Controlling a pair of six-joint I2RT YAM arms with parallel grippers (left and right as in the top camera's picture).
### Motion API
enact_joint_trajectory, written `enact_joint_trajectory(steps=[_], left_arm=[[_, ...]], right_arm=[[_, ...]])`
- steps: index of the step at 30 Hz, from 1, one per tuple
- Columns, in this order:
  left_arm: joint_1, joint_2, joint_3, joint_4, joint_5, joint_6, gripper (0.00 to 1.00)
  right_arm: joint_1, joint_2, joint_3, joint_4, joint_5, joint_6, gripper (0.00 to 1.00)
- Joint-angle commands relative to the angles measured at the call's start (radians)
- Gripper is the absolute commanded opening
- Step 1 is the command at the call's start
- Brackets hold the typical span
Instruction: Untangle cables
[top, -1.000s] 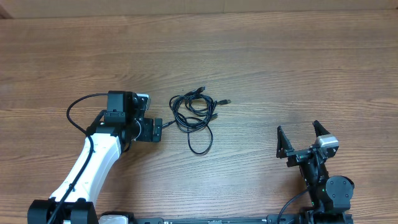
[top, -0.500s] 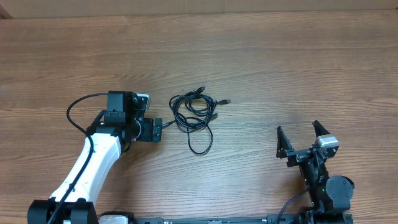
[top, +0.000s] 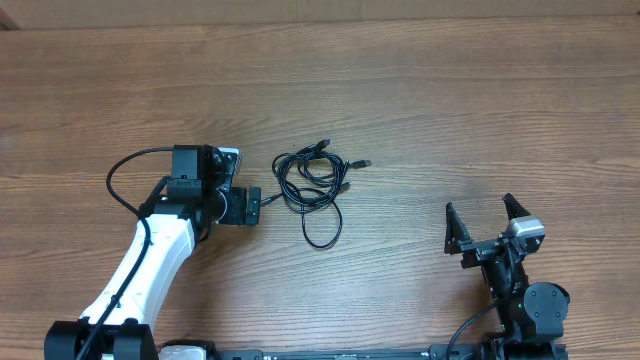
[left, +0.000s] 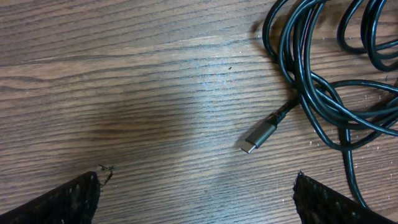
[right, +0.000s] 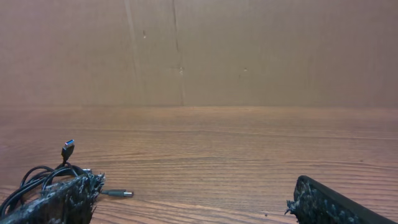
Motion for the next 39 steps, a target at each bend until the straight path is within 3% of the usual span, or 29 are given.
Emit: enact_joint_trajectory(steps=[1,39], left_arm=[[-0.002,0.006,0.023,0.001,-0.008,-0.006,0.99],[-0.003,0.006,0.024,0.001,-0.006,-0.029,1.00]], right_arm=[[0.006,-0.010,-0.011,0.003,0.003,-0.007,1.00],[0.006,-0.010,-0.011,0.003,0.003,-0.007,1.00]])
